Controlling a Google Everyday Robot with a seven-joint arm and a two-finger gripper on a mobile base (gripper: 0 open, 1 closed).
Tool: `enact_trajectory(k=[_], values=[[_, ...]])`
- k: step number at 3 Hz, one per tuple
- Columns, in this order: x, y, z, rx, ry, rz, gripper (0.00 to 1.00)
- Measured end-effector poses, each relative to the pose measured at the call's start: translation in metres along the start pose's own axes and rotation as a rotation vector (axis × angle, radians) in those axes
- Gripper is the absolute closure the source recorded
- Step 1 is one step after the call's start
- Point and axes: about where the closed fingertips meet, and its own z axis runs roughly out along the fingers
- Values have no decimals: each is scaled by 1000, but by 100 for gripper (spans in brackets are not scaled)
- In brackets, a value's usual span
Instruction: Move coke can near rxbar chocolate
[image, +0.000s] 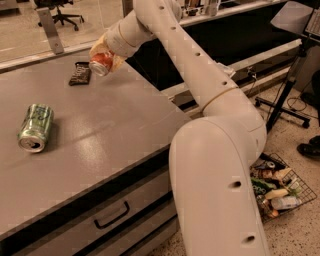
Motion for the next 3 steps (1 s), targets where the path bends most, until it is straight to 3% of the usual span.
enact_trajectory(k=[3], values=[[-4,-3,23,15,-59,-6,100]])
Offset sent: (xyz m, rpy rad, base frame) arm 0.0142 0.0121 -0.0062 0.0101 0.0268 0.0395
